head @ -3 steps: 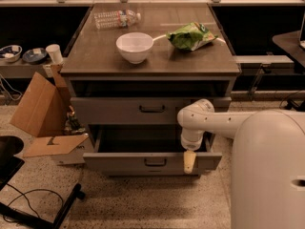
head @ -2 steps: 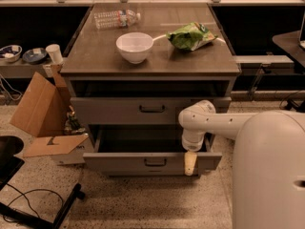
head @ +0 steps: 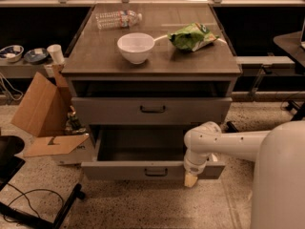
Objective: Open middle drawer
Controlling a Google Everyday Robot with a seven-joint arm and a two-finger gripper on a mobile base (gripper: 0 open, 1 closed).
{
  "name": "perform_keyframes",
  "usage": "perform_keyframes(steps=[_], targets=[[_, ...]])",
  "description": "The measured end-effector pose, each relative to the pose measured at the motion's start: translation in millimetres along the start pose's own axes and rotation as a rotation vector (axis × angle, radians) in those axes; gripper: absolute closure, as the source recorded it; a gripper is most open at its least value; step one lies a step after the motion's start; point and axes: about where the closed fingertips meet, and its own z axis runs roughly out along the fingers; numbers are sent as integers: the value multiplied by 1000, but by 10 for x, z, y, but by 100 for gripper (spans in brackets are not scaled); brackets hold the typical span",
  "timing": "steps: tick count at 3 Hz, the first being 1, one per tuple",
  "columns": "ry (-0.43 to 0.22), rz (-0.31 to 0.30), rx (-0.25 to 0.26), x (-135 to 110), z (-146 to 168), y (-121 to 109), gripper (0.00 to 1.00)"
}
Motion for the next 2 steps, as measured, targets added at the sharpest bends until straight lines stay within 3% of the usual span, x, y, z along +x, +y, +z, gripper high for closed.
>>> perform_keyframes(steps=[1, 2], targets=[[0, 0, 0, -2, -35, 3, 72], [20, 48, -13, 164, -56, 322, 96]])
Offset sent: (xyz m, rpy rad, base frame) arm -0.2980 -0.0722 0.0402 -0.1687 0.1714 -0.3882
